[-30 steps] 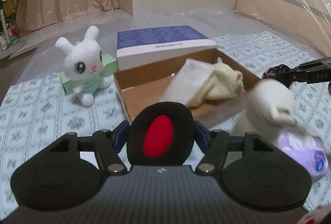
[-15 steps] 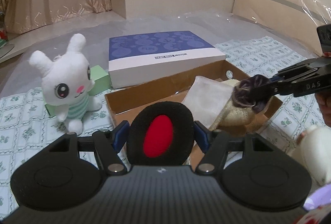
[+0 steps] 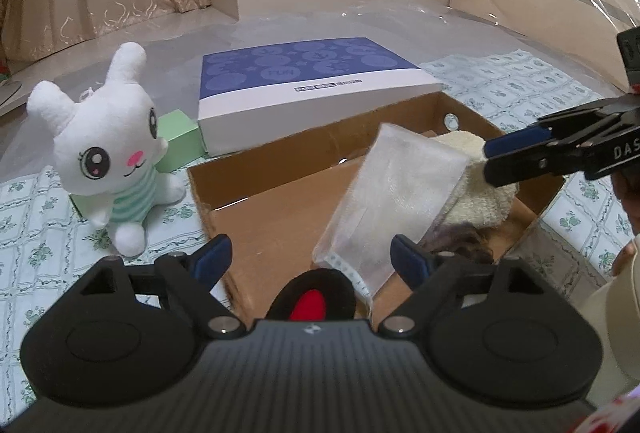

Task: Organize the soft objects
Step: 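Open both grippers over the cardboard box to drop the pad and sock, then withdraw both grippers from the box back over the bed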

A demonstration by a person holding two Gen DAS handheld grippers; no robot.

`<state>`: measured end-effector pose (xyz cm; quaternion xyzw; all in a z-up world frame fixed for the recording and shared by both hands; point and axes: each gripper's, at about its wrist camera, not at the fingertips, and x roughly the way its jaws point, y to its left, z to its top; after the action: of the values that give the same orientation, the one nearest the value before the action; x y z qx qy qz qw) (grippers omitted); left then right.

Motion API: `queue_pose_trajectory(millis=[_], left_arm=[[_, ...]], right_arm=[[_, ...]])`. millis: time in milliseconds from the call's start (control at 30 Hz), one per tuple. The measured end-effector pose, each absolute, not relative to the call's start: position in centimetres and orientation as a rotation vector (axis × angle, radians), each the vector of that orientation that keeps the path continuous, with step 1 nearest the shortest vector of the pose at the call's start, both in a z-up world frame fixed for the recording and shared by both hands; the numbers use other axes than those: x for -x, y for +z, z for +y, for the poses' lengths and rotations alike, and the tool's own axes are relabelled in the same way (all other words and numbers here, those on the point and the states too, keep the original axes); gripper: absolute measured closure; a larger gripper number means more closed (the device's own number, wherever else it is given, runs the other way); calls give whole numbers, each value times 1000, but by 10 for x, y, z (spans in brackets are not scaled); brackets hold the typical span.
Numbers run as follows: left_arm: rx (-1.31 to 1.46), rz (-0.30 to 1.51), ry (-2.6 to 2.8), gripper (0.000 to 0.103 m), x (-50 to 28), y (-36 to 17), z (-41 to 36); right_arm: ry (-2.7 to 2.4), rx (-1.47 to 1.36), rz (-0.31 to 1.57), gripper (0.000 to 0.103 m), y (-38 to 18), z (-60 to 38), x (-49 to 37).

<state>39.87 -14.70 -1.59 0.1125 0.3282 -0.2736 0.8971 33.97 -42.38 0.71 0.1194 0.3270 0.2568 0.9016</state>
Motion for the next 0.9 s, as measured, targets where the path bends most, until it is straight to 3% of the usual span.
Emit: queue_pose_trajectory(millis=[367,900], left_arm=[[-196,676,-454,18,-366,0,-115],[-92,697,-349,18,-252,33,-79]], right_arm=[[378,-229,647,44,24,-439,-293],[211,-193,618,44,53,-437,-145]])
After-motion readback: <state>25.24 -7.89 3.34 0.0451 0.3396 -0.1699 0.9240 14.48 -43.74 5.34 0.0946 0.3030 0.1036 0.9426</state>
